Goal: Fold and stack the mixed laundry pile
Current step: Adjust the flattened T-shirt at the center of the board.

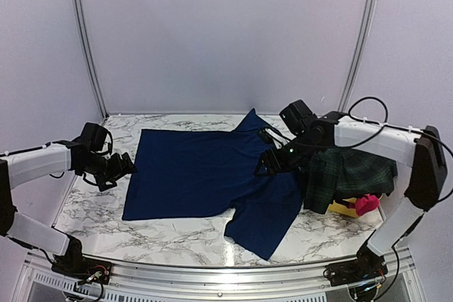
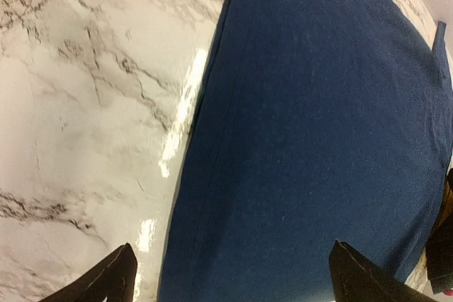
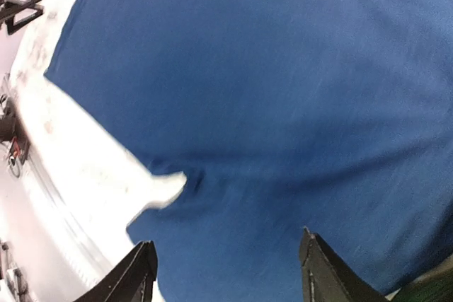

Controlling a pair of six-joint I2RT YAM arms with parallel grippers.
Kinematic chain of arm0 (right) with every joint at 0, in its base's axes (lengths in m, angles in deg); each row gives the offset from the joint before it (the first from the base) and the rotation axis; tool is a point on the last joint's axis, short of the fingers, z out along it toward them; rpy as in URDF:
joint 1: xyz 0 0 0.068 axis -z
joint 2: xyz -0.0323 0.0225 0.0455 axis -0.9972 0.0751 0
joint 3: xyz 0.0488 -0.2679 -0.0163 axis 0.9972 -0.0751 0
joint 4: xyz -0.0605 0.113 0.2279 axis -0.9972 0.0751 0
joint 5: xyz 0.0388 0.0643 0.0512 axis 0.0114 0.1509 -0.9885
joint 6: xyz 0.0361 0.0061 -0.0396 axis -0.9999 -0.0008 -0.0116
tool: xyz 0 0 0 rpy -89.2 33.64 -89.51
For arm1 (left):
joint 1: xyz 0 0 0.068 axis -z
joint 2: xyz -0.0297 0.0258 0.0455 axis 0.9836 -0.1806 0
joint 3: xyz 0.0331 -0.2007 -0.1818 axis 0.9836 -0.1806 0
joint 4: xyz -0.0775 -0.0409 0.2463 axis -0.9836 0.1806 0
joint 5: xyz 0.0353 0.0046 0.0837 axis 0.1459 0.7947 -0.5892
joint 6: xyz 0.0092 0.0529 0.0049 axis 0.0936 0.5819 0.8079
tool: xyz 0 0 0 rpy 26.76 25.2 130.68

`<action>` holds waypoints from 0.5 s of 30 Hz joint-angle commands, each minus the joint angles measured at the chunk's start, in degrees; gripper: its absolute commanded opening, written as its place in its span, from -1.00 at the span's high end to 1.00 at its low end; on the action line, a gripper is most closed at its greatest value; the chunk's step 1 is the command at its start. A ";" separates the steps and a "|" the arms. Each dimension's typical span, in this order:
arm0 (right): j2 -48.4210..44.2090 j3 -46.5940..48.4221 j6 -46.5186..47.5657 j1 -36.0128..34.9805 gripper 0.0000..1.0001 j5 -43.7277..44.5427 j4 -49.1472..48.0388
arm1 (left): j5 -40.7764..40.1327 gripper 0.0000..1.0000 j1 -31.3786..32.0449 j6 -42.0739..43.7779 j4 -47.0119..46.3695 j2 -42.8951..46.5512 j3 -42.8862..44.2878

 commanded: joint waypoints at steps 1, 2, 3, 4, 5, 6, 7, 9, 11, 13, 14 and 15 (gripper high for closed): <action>-4.44 -10.73 -4.79 -0.36 -0.29 -0.13 -2.65 | -2.32 -0.84 3.16 -1.88 1.30 1.69 -2.48; -4.63 -11.61 -5.00 -0.35 -0.29 0.17 -3.13 | -2.20 -0.72 3.59 -1.48 0.71 1.01 -2.07; -4.55 -12.08 -5.24 -0.29 -0.30 0.60 -3.49 | -2.01 -0.60 3.95 -0.94 0.33 -0.32 -0.97; -4.32 -12.11 -5.27 -0.34 -0.29 1.08 -3.65 | -1.69 -0.52 4.33 -0.34 0.04 -1.86 0.45; -3.97 -12.15 -5.40 -0.29 -0.29 1.43 -3.92 | -1.54 -0.46 4.67 0.09 -0.26 -3.62 2.25; -3.51 -12.36 -5.51 -0.19 -0.29 1.57 -4.42 | -1.67 -0.41 4.83 0.59 -0.92 -5.61 3.98; -2.88 -12.55 -5.60 -0.14 -0.29 1.33 -4.84 | -1.81 -0.36 4.89 0.95 -1.73 -7.52 5.67; -1.14 -12.63 -5.40 -0.12 -0.29 1.05 -4.99 | -1.84 -0.22 4.91 1.84 -2.85 -12.97 10.02; 0.18 -12.59 -5.20 -0.05 -0.29 1.36 -5.20 | -1.36 -0.16 4.82 2.98 -2.85 -19.03 15.27; 1.85 -12.05 -4.56 -0.06 -0.29 1.39 -5.43 | -1.52 -0.10 4.82 3.65 -2.95 -24.06 20.21; 3.37 -11.40 -3.98 0.08 -0.29 1.92 -5.19 | -1.98 -0.05 4.86 3.90 -2.99 -26.41 22.04; 4.54 -10.61 -3.30 0.31 -0.29 2.23 -4.92 | -2.06 0.00 4.70 4.10 -3.00 -28.67 23.69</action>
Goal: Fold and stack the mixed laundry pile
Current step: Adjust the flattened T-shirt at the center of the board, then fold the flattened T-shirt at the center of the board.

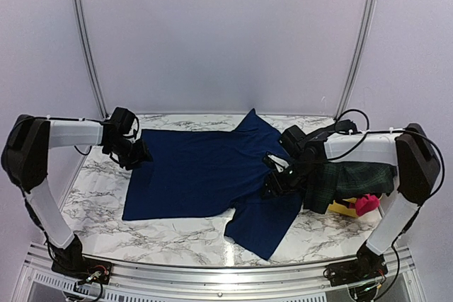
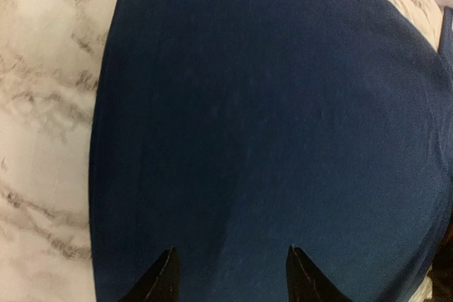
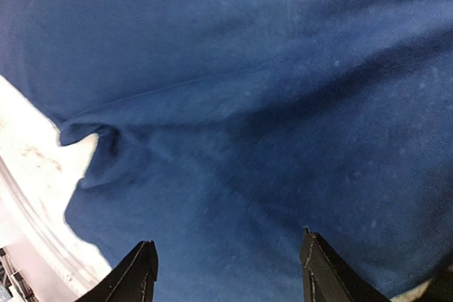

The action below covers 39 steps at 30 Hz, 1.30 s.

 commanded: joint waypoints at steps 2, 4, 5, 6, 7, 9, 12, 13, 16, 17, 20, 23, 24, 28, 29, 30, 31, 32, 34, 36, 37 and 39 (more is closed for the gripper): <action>5.93 4.44 2.00 1.14 -0.29 1.84 -0.68 | -0.91 0.12 -0.27 2.54 -1.23 -10.41 8.24; 7.63 6.78 2.75 1.80 -0.29 1.95 0.03 | -1.70 0.24 -0.69 2.97 -0.87 -13.52 9.94; 8.30 7.85 3.22 2.03 -0.29 1.99 0.54 | -2.51 0.32 -1.12 2.96 -0.27 -14.57 10.23; 8.82 8.78 3.47 2.29 -0.29 1.99 0.94 | -3.39 0.38 -1.71 2.87 0.44 -15.47 10.09; 9.27 9.37 3.73 2.47 -0.29 1.97 1.21 | -4.21 0.44 -2.52 2.75 1.16 -15.70 9.66; 10.22 10.19 4.44 2.60 -0.29 1.92 1.39 | -5.99 0.56 -4.56 2.47 1.95 -14.87 7.31; 12.58 11.07 6.02 2.86 -0.29 2.16 1.04 | -7.63 0.65 -8.11 2.30 2.02 -12.32 2.76; 13.53 11.73 6.48 2.89 -0.29 2.17 0.78 | -8.04 0.68 -9.21 2.39 1.98 -11.72 1.51; 16.94 14.71 8.09 2.91 -0.30 1.62 0.90 | -8.62 0.71 -11.78 3.04 2.19 -10.66 -0.79; 17.75 15.78 8.52 2.90 -0.30 1.34 1.02 | -8.62 0.71 -12.38 3.07 2.20 -10.52 -0.95; 17.83 18.67 8.94 2.68 -0.30 0.04 2.34 | -8.16 0.64 -13.42 3.18 2.03 -10.11 -0.26; 13.73 17.88 7.76 2.02 -0.31 -1.94 2.96 | -6.20 0.27 -13.61 3.81 1.91 -8.32 1.22; 11.78 16.90 6.81 1.76 -0.31 -2.72 3.11 | -5.25 0.13 -13.60 3.77 1.90 -6.42 1.37; 4.35 10.61 1.37 0.32 -0.31 -2.41 4.35 | -3.36 -0.29 -13.55 2.38 4.12 2.27 -0.42; 2.59 8.84 0.11 -0.02 -0.30 -2.14 4.67 | -2.46 -0.31 -13.40 1.51 4.57 4.95 -1.86; 0.88 7.10 -1.01 -0.53 -0.30 -1.59 4.80 | -1.56 -0.33 -13.06 0.47 4.70 7.60 -3.59; -0.69 5.51 -2.10 -1.11 -0.29 -0.64 5.11 | -0.58 -0.35 -12.48 -0.37 4.92 9.88 -5.65; -2.00 4.01 -3.15 -1.84 -0.29 0.32 5.65 | -0.51 -0.36 -11.68 -1.15 5.53 12.22 -7.32; -4.07 1.42 -5.49 -3.30 -0.27 2.13 7.37 | -1.37 -0.37 -9.81 -2.85 7.12 16.53 -11.07; -6.43 -1.40 -8.55 -5.05 -0.26 3.62 7.93 | -2.11 -0.37 -7.73 -5.54 8.66 20.58 -14.31; -7.89 -2.84 -10.88 -6.00 -0.25 4.47 7.99 | -2.85 -0.37 -6.54 -7.73 9.29 22.71 -15.85; -9.42 -5.75 -14.18 -7.97 -0.23 5.57 7.21 | -4.82 -0.37 -4.19 -10.86 10.56 26.79 -18.46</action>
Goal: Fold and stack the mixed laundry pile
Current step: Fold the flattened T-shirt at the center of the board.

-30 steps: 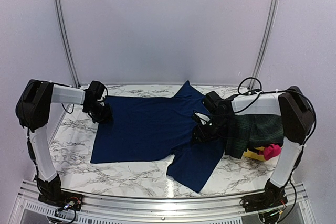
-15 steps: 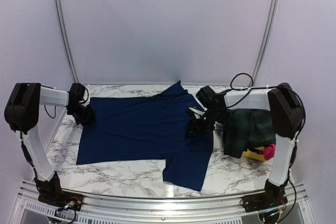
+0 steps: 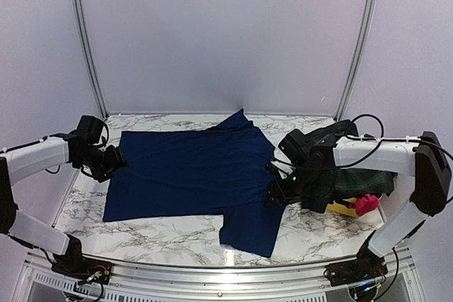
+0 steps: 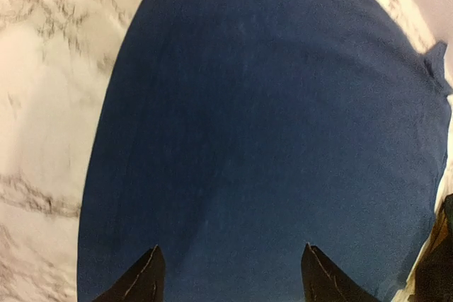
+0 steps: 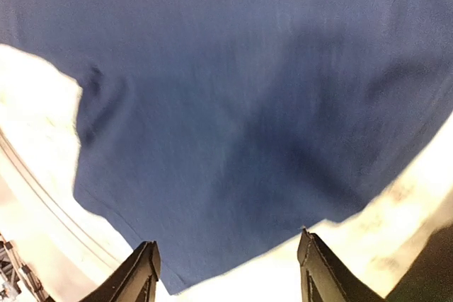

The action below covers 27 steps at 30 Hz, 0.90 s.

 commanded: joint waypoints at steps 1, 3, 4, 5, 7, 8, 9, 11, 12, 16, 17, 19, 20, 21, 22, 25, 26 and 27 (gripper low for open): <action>-3.71 -5.21 -10.06 -4.03 -0.21 4.42 0.92 | -3.42 -0.37 4.39 -8.53 6.85 7.43 -6.01; -3.76 -7.12 -12.47 -5.35 -0.17 6.50 0.10 | -4.41 -0.37 5.16 -11.38 8.12 10.47 -8.44; -3.62 -7.50 -13.32 -6.04 -0.16 8.19 0.10 | -4.62 -0.37 5.17 -12.64 8.57 11.69 -9.65; -3.45 -7.90 -14.05 -6.40 -0.16 9.70 -0.10 | -4.92 -0.37 5.19 -13.78 9.23 12.80 -10.75; -2.90 -9.00 -15.12 -6.71 -0.15 10.88 -1.19 | -4.84 -0.37 5.35 -15.52 9.83 14.53 -12.78; -2.35 -9.62 -15.34 -6.71 -0.13 11.01 -2.05 | -4.63 -0.37 5.39 -16.05 10.01 15.19 -13.65; -1.65 -10.04 -15.54 -6.74 -0.10 11.10 -2.90 | -4.55 -0.38 5.45 -16.36 10.18 15.42 -14.26; -0.25 -10.43 -15.93 -6.86 -0.06 11.32 -4.24 | -4.75 -0.38 5.46 -16.70 10.92 15.57 -14.97; 0.26 -10.47 -16.19 -6.97 -0.04 11.38 -4.95 | -5.09 -0.38 5.42 -16.78 11.35 15.62 -15.16; 2.01 -9.62 -16.76 -7.40 0.09 10.77 -6.64 | -6.16 -0.38 5.45 -17.38 12.74 15.58 -15.54; 2.57 -9.32 -16.79 -7.79 0.13 10.88 -6.62 | -6.17 -0.38 5.42 -17.50 13.01 15.51 -15.56; 3.92 -9.13 -17.01 -8.76 0.16 11.24 -6.56 | -8.16 -0.38 5.45 -17.81 13.97 15.56 -15.53; 4.66 -8.92 -17.12 -9.28 0.16 11.48 -6.35 | -8.62 -0.38 5.46 -18.07 14.39 15.64 -15.53; 5.43 -8.79 -17.15 -9.74 0.16 11.92 -5.99 | -9.17 -0.38 5.46 -18.40 14.95 15.78 -15.53; 5.97 -8.73 -17.19 -10.09 0.18 12.36 -5.44 | -9.58 -0.38 5.46 -18.74 15.49 15.94 -15.60; 6.04 -9.55 -17.85 -10.37 0.44 13.09 -4.71 | -9.66 -0.39 5.46 -19.42 17.30 16.10 -16.34; 5.65 -9.89 -18.18 -10.34 0.55 12.95 -4.70 | -9.07 -0.38 5.46 -19.58 17.77 16.25 -16.85; 5.17 -10.08 -18.41 -10.41 0.67 12.74 -4.62 | -8.44 -0.37 5.46 -19.72 18.07 16.53 -17.26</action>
